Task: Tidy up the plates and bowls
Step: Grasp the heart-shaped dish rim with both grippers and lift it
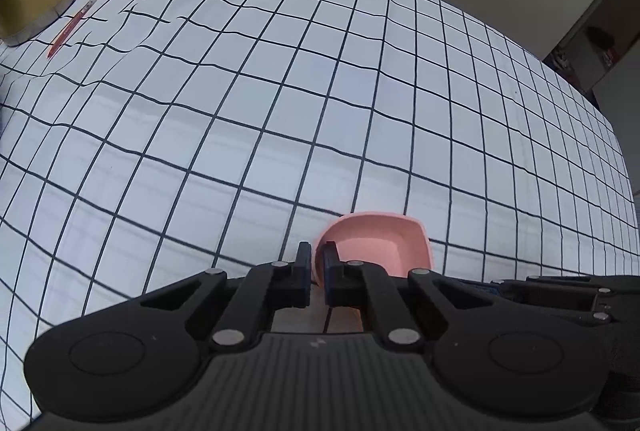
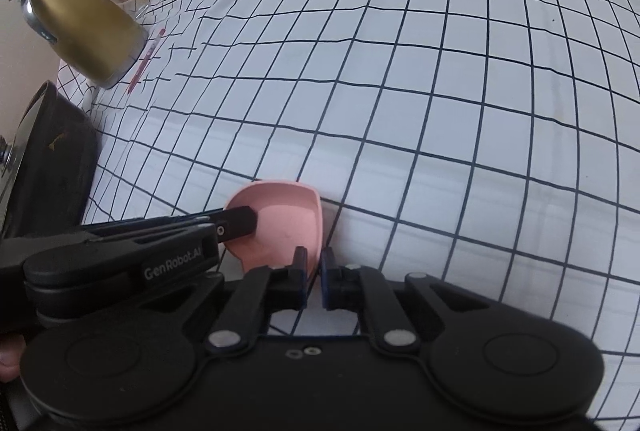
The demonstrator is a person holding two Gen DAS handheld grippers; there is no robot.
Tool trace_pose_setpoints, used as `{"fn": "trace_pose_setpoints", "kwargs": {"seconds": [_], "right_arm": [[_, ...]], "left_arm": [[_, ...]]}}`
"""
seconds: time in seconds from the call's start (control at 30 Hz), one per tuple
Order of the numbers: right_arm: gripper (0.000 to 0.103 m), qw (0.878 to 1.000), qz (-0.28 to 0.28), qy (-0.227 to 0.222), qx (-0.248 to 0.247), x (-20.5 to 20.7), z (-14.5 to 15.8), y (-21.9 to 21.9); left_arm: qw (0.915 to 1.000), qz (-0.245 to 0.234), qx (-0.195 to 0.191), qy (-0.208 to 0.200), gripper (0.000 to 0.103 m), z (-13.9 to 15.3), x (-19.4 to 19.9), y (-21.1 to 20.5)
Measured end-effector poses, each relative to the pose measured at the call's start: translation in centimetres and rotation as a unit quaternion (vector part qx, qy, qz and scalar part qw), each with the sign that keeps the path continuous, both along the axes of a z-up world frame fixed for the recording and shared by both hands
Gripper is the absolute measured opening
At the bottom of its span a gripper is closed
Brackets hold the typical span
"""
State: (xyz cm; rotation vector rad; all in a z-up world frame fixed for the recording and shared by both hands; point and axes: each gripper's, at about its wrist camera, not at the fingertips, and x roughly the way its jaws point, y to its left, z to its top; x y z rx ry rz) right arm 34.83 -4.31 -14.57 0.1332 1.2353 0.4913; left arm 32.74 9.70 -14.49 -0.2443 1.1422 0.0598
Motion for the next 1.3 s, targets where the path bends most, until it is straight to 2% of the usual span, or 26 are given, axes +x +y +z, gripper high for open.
{"fn": "trace_pose_setpoints", "kwargs": {"seconds": [0.53, 1.03, 1.3], "right_arm": [[0.003, 0.999, 0.037, 0.003, -0.006, -6.4, 4.4, 1.4], [0.004, 0.997, 0.073, -0.017, -0.002, -13.5, 8.6, 4.8], [0.004, 0.996, 0.092, -0.019, -0.005, -16.4, 9.2, 6.9]], "left_arm": [[0.9998, -0.009, -0.012, 0.012, 0.005, 4.3, -7.9, 1.6], [0.9999, -0.011, 0.008, -0.009, 0.006, 8.8, -15.9, 4.3], [0.9999, -0.005, 0.008, -0.009, 0.006, 9.3, -19.5, 6.1]]}}
